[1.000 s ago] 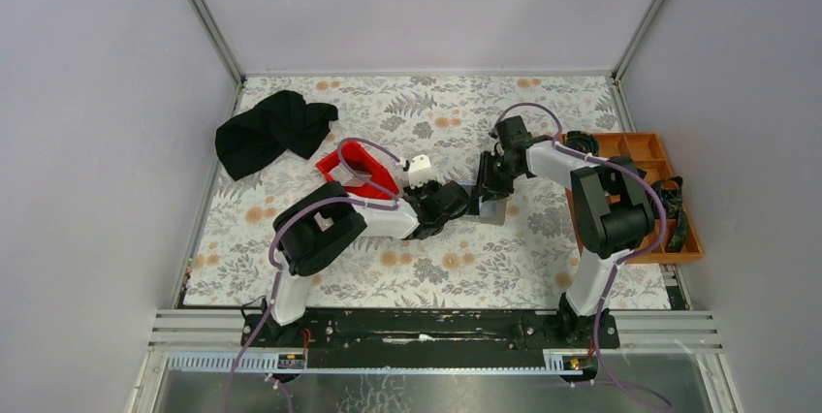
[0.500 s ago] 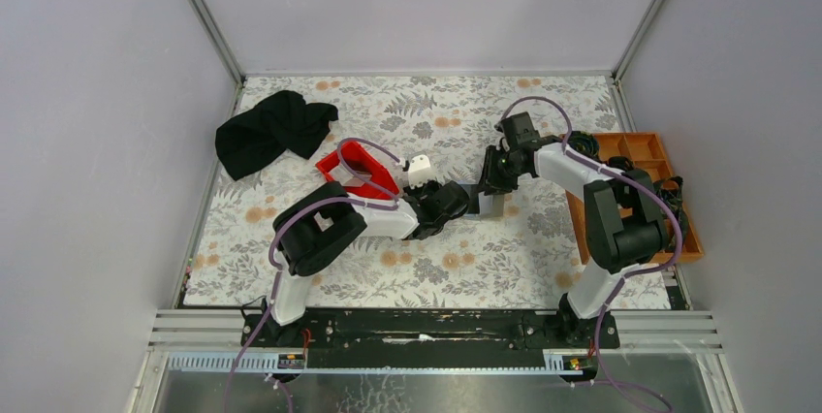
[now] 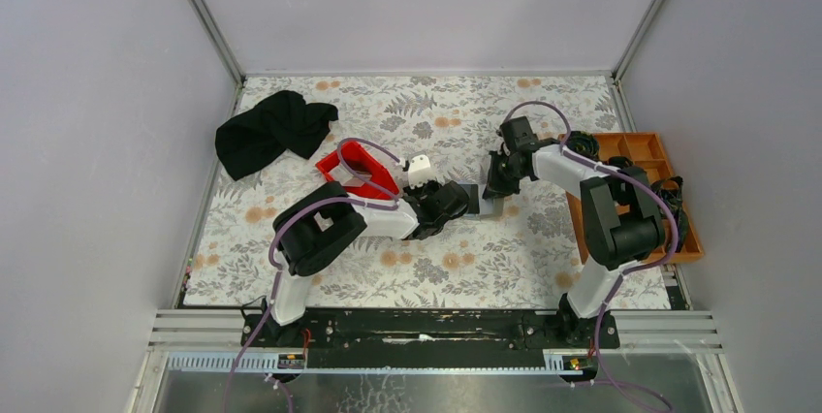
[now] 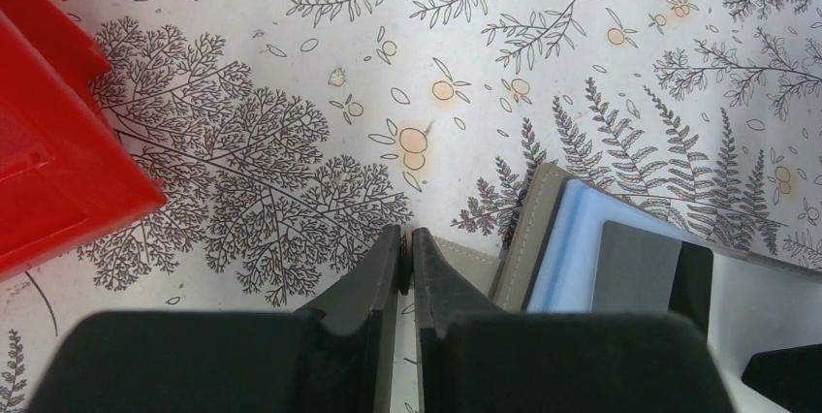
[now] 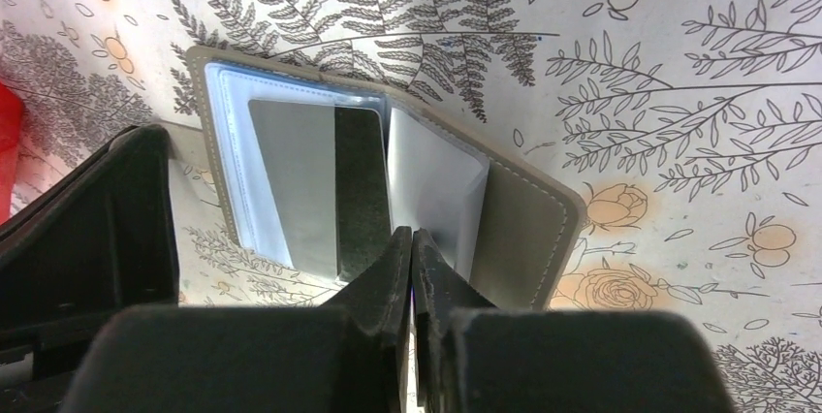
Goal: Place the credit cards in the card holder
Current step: Insert the credit card into the card holder.
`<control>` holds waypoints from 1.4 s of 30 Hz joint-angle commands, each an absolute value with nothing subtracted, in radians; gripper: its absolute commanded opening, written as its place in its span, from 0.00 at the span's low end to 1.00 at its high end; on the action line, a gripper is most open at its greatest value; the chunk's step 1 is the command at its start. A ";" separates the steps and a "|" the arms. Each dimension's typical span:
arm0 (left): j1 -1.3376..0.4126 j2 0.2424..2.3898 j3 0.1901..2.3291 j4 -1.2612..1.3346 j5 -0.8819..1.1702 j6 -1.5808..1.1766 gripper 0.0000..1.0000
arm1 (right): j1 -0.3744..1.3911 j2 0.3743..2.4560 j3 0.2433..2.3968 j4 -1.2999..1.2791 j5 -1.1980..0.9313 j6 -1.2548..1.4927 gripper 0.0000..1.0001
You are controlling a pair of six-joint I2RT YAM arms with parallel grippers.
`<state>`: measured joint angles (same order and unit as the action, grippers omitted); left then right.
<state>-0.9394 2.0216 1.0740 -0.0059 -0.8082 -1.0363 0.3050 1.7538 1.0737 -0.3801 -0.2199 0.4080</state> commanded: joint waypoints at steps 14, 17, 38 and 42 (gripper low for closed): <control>-0.904 2.179 0.976 -0.336 -0.633 -0.990 0.00 | 0.349 1.795 1.066 -0.355 -0.209 0.410 0.04; -0.905 2.180 0.978 -0.336 -0.631 -0.989 0.00 | 0.358 1.800 1.076 -0.356 -0.211 0.413 0.04; -0.904 2.185 0.981 -0.335 -0.623 -0.985 0.00 | 0.394 1.837 1.140 -0.375 -0.222 0.410 0.04; -0.904 2.186 0.983 -0.336 -0.622 -0.979 0.00 | 0.398 1.839 1.149 -0.378 -0.221 0.409 0.04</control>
<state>-0.9337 2.0270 1.0786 -0.0036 -0.8085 -1.0275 0.3794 1.8305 1.1057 -0.3748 -0.2195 0.4084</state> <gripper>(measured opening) 0.126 0.044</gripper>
